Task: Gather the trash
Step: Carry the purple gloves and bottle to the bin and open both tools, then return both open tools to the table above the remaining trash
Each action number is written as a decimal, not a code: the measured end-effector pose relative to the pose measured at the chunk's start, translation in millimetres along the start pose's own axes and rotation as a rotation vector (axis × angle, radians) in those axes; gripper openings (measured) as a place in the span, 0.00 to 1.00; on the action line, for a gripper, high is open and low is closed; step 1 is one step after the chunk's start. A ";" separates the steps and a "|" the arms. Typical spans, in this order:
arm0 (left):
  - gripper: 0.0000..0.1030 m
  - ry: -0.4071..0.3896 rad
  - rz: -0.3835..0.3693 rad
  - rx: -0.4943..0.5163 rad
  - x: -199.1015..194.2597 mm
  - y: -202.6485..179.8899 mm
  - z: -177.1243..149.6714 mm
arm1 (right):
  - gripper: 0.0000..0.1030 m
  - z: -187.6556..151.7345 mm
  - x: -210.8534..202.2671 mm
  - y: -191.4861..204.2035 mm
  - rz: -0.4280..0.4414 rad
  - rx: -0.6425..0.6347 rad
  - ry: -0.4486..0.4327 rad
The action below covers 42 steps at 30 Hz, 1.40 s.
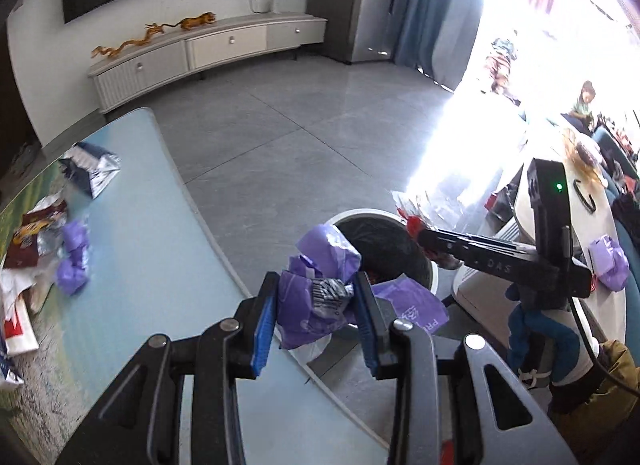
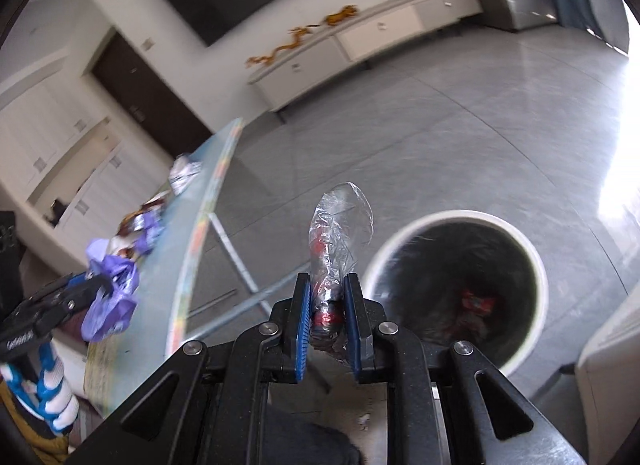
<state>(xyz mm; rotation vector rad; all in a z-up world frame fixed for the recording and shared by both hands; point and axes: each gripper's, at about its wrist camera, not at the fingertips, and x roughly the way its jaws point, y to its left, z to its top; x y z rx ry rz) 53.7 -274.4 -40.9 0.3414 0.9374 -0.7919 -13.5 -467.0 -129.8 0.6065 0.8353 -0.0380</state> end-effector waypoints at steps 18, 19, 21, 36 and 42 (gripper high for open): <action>0.48 0.153 -0.058 0.006 130.5 -57.9 50.8 | 0.40 21.4 5.7 -61.8 -0.177 0.054 0.001; 0.52 0.154 -0.067 -0.002 131.3 -57.4 51.9 | 0.40 22.0 2.2 -64.2 -0.186 0.057 -0.005; 0.54 0.151 -0.079 -0.010 131.2 -56.3 53.7 | 0.40 21.9 -5.7 -64.2 -0.201 0.061 -0.022; 0.54 -0.031 -0.082 -0.084 40.6 -4.6 41.7 | 0.43 28.2 -38.0 -27.2 -0.178 0.017 -0.108; 0.54 -0.095 -0.026 -0.117 -7.7 26.5 20.9 | 0.44 29.6 -40.8 15.5 -0.142 -0.052 -0.118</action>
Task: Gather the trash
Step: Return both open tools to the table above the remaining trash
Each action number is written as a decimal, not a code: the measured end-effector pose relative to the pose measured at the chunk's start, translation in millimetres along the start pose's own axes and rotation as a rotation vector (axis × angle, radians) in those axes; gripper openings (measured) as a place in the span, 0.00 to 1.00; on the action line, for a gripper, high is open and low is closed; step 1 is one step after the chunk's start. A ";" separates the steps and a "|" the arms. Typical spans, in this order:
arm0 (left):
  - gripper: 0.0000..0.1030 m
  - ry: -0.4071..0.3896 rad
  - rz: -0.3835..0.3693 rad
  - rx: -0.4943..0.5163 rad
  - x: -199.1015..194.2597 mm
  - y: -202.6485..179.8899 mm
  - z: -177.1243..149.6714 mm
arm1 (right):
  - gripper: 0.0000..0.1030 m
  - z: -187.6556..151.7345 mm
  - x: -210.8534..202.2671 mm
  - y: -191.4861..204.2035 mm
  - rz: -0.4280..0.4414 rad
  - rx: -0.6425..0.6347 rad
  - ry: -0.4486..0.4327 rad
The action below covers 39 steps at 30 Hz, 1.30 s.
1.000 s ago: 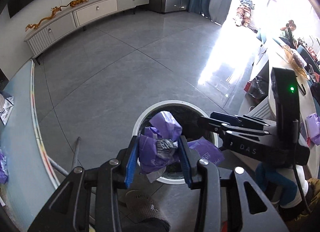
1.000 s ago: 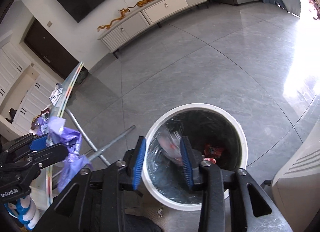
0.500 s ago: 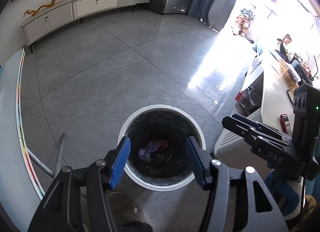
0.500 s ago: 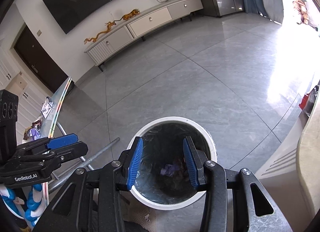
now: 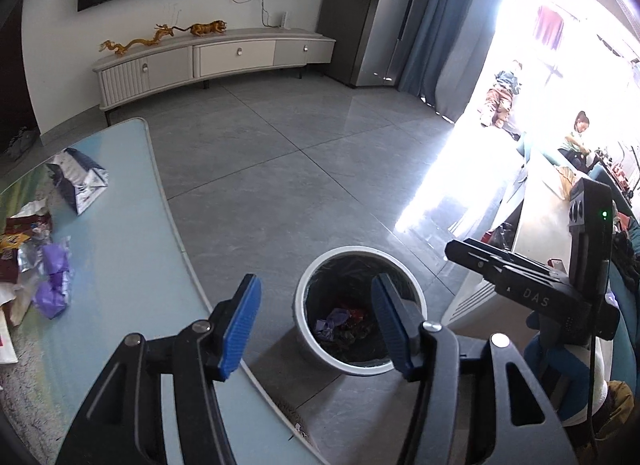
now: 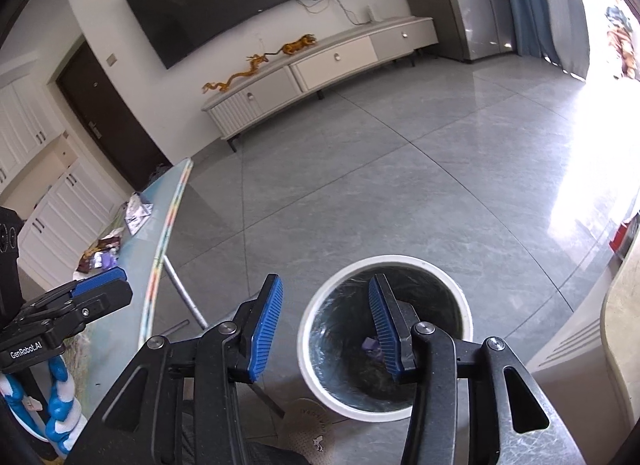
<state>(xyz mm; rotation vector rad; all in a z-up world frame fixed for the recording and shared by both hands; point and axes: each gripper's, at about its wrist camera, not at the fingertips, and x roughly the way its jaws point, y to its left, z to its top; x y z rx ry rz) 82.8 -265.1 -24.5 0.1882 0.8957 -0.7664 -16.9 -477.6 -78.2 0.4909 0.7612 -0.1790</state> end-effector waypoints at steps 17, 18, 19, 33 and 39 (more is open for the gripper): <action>0.54 -0.155 0.243 -0.159 -122.9 138.8 -50.9 | 0.48 0.6 -18.9 120.6 0.055 -0.183 0.001; 0.54 -0.161 0.256 -0.170 -127.8 146.9 -53.8 | 0.48 0.1 -18.1 125.8 0.058 -0.193 0.005; 0.54 -0.164 0.268 -0.180 -132.1 154.8 -57.8 | 0.48 -0.5 -17.6 129.4 0.062 -0.201 0.008; 0.54 -0.167 0.388 -0.283 -160.7 237.1 -88.2 | 0.48 -3.5 5.7 175.3 0.104 -0.277 0.057; 0.54 -0.167 0.401 -0.300 -166.3 256.5 -94.9 | 0.48 -2.4 13.6 183.0 0.113 -0.288 0.068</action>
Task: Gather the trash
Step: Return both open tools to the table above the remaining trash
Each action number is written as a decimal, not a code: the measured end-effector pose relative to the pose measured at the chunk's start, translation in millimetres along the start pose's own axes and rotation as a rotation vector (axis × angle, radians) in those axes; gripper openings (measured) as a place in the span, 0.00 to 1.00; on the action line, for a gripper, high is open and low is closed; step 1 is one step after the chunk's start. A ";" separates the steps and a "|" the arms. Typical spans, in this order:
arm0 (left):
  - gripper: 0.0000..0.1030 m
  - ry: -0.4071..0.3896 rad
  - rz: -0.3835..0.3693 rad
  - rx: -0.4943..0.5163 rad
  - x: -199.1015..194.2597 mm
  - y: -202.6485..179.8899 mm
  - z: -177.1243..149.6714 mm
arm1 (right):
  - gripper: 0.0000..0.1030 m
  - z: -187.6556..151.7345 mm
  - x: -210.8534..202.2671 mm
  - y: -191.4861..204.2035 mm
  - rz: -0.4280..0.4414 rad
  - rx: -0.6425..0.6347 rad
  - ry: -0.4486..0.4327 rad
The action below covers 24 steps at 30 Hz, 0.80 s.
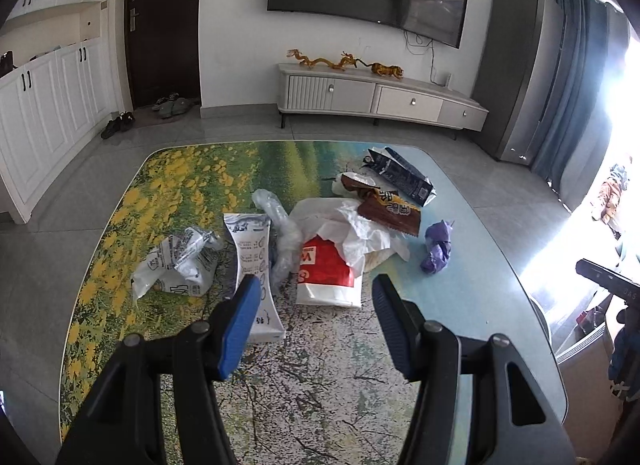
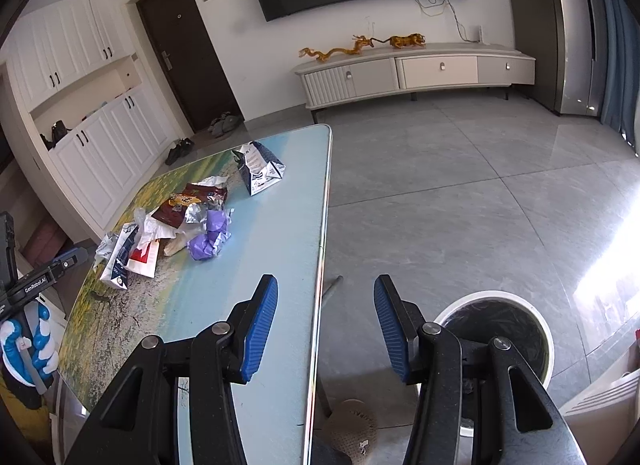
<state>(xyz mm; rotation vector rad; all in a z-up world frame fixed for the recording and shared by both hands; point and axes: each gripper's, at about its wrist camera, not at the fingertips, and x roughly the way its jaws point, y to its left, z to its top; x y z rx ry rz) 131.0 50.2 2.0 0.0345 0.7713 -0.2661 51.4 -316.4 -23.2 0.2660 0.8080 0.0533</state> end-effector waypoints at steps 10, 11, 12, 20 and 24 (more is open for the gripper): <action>0.57 0.008 -0.007 0.008 3.5 22.6 -1.7 | 0.48 3.3 12.9 12.0 0.021 -0.018 0.017; 0.58 0.005 -0.011 0.009 2.1 24.5 -2.1 | 0.48 3.8 13.6 13.0 0.023 -0.020 0.017; 0.60 0.000 -0.016 0.011 -0.2 26.8 -2.5 | 0.48 4.3 14.2 14.1 0.027 -0.022 0.016; 0.61 0.005 -0.017 0.019 -12.3 51.0 -8.0 | 0.48 5.8 27.7 20.6 0.065 -0.029 0.029; 0.61 0.027 -0.003 0.026 -5.0 57.3 -6.8 | 0.48 6.4 37.4 26.9 0.082 -0.037 0.040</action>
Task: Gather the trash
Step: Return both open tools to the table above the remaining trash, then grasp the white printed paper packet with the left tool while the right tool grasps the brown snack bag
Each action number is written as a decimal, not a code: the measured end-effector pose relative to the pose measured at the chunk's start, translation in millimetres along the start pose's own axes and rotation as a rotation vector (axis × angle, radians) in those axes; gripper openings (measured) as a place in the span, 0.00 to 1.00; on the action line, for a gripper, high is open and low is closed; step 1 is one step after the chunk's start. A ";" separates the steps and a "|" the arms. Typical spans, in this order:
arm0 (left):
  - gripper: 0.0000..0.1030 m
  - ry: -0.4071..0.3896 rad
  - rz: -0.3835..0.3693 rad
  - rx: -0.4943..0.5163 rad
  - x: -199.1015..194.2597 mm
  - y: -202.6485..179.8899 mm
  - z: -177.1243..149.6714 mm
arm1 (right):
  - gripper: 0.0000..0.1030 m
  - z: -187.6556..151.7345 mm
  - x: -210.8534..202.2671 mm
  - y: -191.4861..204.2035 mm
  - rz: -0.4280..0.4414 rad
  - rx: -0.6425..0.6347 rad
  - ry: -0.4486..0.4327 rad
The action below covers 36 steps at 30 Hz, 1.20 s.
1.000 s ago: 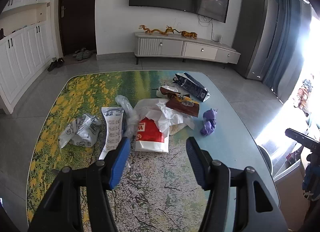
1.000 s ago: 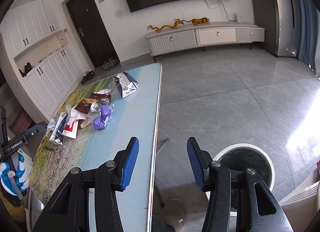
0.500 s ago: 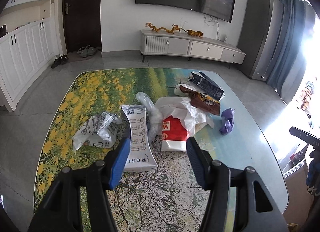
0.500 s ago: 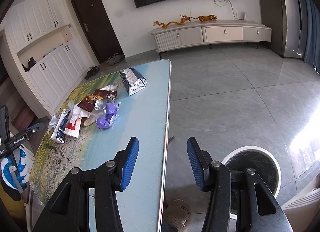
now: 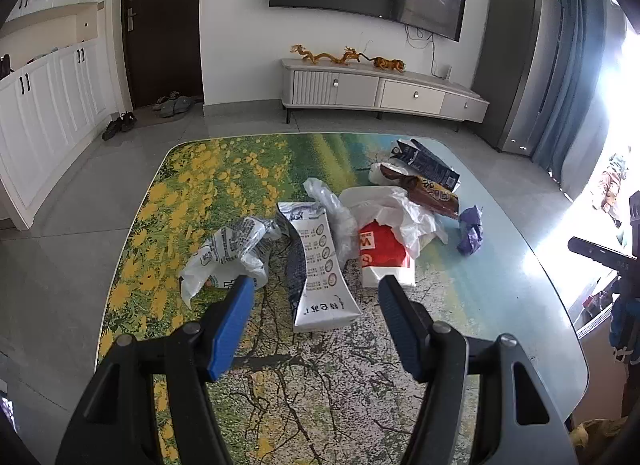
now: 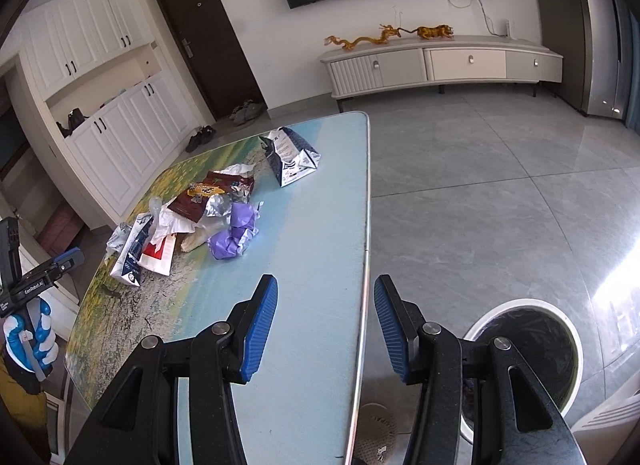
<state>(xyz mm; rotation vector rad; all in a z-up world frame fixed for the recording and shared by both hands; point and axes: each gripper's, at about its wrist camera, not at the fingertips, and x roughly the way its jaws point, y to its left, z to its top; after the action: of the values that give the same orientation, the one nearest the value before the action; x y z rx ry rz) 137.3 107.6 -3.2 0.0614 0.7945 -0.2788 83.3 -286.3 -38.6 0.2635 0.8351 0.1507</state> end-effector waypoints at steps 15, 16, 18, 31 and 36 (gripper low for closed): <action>0.60 0.119 0.005 0.036 63.3 -16.8 7.5 | 0.48 13.4 36.9 19.9 0.050 -0.045 0.043; 0.60 0.129 0.006 0.037 67.5 -16.7 7.6 | 0.48 14.8 39.8 22.6 0.060 -0.050 0.047; 0.60 0.142 0.012 0.044 74.2 -18.1 7.7 | 0.48 17.3 46.6 29.7 0.074 -0.066 0.055; 0.51 0.159 0.010 0.017 86.3 -10.1 4.2 | 0.48 55.9 101.9 92.8 0.276 -0.125 0.100; 0.49 0.153 -0.001 0.010 85.5 -8.6 4.1 | 0.48 63.3 129.7 107.3 0.326 -0.103 0.144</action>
<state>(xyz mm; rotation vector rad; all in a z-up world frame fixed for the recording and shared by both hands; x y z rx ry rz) 194.7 79.6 -60.7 0.0930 0.9451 -0.2815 213.6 -164.1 -59.2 0.2928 0.9203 0.5217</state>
